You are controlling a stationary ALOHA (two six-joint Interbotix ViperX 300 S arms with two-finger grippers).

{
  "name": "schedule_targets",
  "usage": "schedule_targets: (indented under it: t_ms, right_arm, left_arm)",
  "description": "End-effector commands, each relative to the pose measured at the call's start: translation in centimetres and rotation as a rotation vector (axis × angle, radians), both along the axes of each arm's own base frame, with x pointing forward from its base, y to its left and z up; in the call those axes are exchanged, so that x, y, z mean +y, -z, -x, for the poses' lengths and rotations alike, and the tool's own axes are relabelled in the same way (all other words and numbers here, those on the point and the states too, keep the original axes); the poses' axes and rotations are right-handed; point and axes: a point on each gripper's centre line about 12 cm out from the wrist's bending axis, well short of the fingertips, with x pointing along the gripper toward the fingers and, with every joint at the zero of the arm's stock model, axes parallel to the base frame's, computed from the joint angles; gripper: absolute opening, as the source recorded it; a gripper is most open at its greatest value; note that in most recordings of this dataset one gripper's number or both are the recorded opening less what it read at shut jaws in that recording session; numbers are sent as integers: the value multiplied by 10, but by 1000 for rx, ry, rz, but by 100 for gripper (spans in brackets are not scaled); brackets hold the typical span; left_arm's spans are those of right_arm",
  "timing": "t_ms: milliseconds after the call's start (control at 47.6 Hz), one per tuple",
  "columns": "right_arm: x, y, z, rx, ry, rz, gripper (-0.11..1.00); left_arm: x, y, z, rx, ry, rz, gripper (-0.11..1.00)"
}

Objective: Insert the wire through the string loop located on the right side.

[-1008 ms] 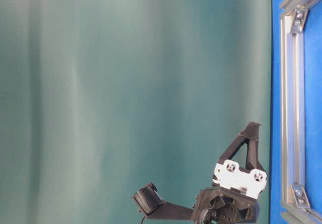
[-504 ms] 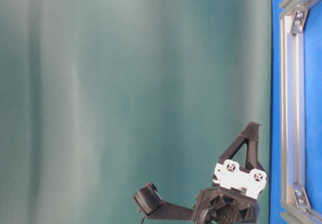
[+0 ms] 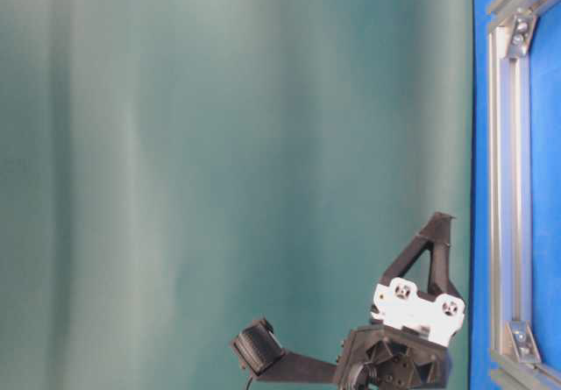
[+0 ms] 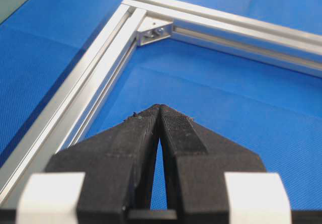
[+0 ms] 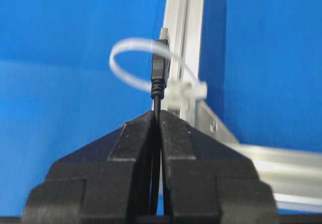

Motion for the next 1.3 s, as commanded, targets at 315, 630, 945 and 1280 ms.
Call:
schedule_targets:
  t_ms: [315, 630, 945, 1280]
  right_arm:
    - [5, -4, -27, -29, 16, -9, -3]
    - [5, -3, -27, -26, 15, -8, -3]
    - [5, -3, -27, -26, 15, -8, -3]
    - [5, -3, -28, -28, 15, -8, -3]
  left_arm:
    - [-1, -16, -2, -50, 8, -16, 0]
    - [-9, -17, -4, -54, 26, -16, 0]
    - [-68, -15, -13, -57, 183, 0, 0]
    - [-147, -14, -13, -60, 381, 58, 0]
